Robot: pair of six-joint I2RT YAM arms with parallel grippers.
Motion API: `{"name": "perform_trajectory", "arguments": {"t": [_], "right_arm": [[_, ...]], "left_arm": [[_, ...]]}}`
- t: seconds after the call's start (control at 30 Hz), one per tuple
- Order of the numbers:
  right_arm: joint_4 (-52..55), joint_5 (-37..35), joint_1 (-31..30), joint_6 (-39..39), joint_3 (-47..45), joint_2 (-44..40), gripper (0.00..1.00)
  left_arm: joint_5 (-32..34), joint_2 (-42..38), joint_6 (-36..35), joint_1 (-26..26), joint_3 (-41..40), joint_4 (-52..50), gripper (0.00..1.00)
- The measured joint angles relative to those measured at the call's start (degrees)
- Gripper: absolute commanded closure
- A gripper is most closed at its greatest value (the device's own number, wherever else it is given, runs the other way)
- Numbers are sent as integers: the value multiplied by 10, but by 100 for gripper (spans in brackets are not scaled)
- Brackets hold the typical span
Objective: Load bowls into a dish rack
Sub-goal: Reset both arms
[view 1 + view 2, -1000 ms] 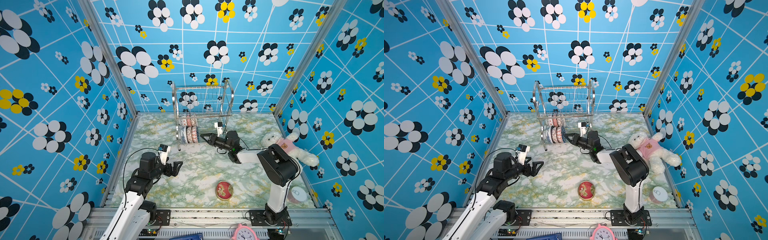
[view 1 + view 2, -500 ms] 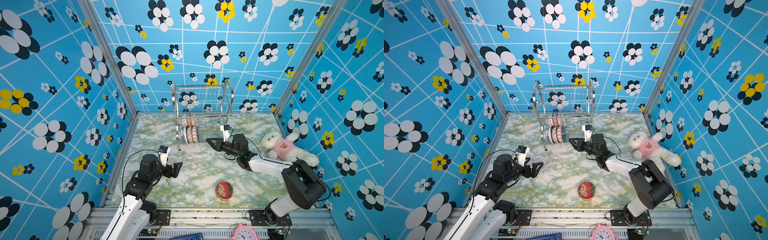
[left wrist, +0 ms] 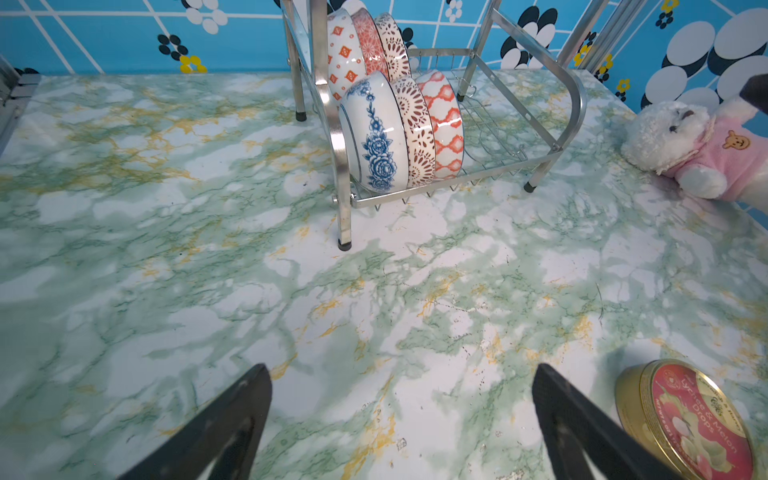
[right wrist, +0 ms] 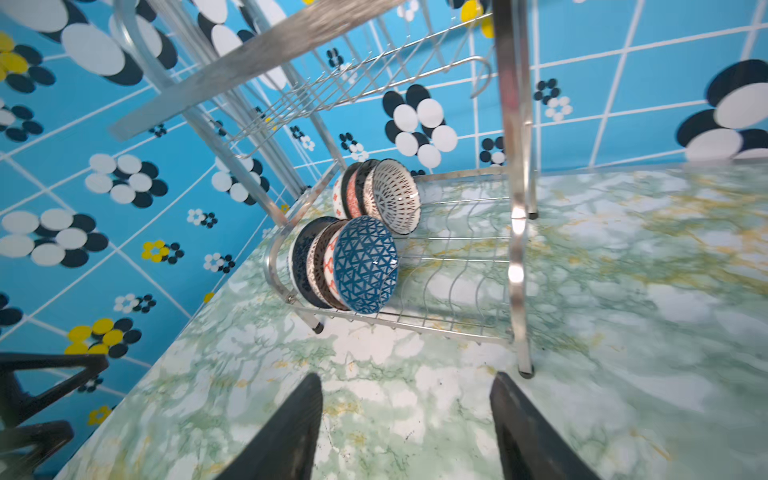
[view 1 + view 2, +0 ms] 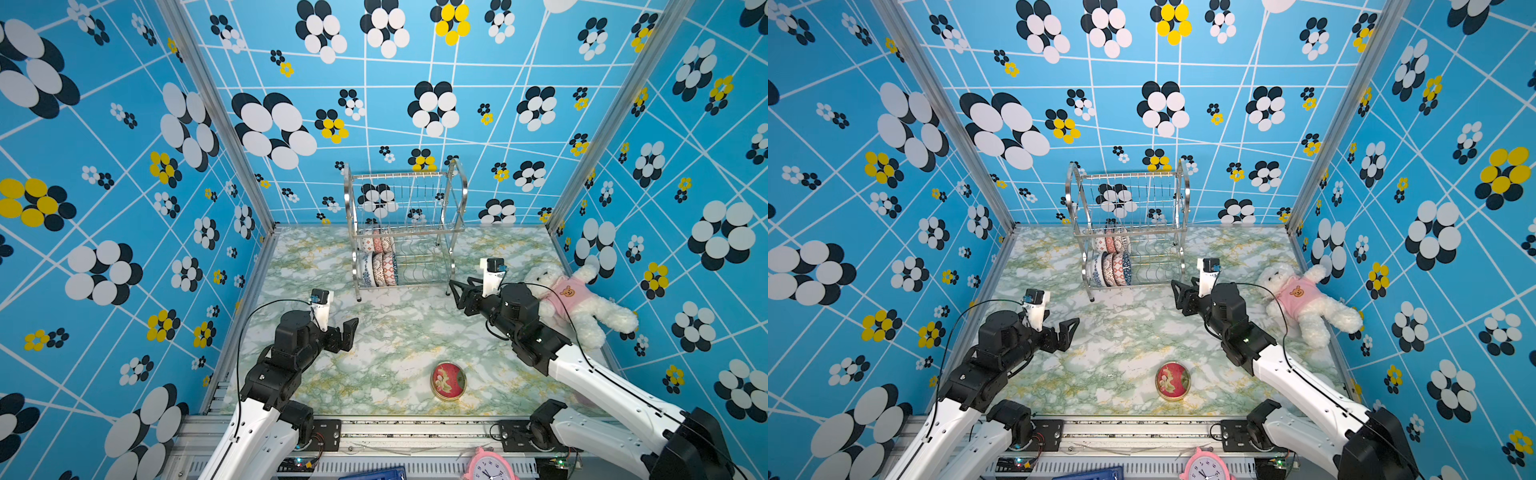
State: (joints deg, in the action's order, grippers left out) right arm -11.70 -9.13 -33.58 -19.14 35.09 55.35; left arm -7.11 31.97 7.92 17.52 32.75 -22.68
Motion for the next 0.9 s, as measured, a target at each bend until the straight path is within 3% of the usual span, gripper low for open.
{"name": "perform_trajectory", "arguments": {"t": [0.23, 0.47, 0.7, 0.9], "right_arm": [[28, -137, 13, 41, -52, -91, 1], [28, -243, 38, 68, -69, -71, 1], [-24, -289, 99, 65, -103, 8, 1], [-60, -298, 143, 57, -111, 82, 1]], "left_arm": [[46, 32, -1, 1, 36, 31, 1], [71, 94, -19, -17, 40, 100, 1], [70, 181, 12, -143, 23, 172, 1], [84, 279, 19, -178, 9, 206, 1]]}}
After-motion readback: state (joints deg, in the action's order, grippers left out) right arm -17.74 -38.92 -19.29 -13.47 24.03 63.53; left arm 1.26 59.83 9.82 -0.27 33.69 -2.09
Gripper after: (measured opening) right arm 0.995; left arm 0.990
